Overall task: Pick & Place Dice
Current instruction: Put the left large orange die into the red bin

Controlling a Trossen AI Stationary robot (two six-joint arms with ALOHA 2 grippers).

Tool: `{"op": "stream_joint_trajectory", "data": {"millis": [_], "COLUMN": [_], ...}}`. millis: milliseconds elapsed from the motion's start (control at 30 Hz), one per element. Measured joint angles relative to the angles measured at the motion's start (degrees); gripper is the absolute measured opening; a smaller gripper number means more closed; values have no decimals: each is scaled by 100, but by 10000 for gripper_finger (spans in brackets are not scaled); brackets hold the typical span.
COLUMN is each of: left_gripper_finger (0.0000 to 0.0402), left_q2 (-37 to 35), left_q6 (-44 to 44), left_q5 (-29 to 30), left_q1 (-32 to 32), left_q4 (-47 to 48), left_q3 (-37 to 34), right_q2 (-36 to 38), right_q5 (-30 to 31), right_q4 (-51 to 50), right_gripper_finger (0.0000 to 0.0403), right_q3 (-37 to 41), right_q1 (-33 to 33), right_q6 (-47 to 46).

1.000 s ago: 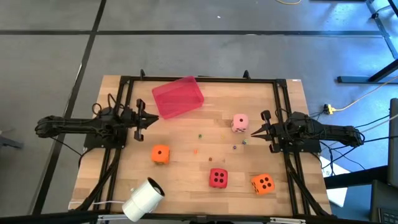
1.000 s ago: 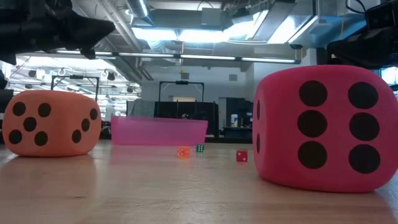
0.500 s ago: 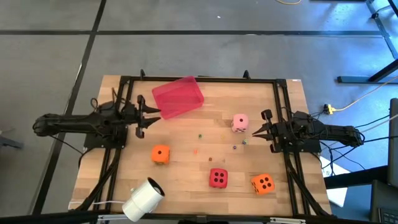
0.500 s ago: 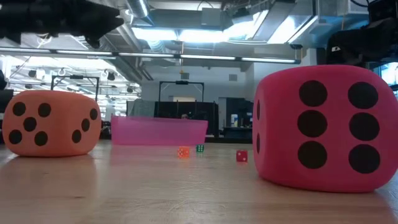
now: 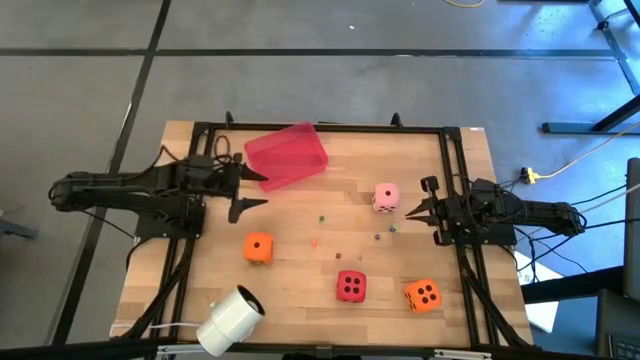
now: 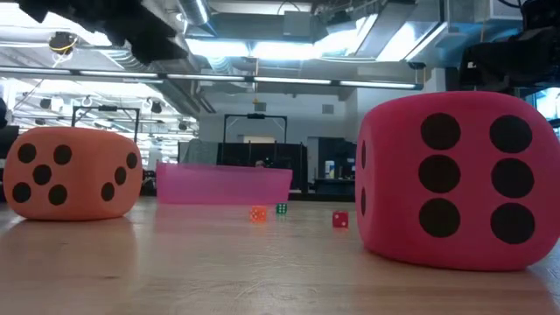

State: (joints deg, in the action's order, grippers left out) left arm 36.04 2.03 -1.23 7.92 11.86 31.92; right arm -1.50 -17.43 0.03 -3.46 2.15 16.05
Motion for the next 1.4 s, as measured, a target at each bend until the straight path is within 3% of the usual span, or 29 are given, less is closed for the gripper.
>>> {"op": "stream_joint_trajectory", "data": {"millis": [200,367,933,1067,1233,1400], "left_gripper_finger": [313,313,313,322,339,347], "left_q2": [264,285,452,615,874,1099], "left_q6": [419,259,223,312,360,373], "left_q5": [42,373,363,103,-761,-775], "left_q1": [-2,-1,-1,-2,-9,-129], "left_q4": [-100,-179,-201,-68,-59,-19], "left_q3": [71,70,55,55,55,55], "right_q2": [0,0,0,0,0,0], "right_q5": [0,0,0,1,0,0], "right_q4": [0,0,-4,-4,-5,-7], "right_gripper_finger": [29,29,29,29,29,29], "right_q3": [0,0,0,0,0,0], "right_q1": [0,0,0,0,1,2], "right_q6": [-42,-61,-83,-275,-326,-322]}}
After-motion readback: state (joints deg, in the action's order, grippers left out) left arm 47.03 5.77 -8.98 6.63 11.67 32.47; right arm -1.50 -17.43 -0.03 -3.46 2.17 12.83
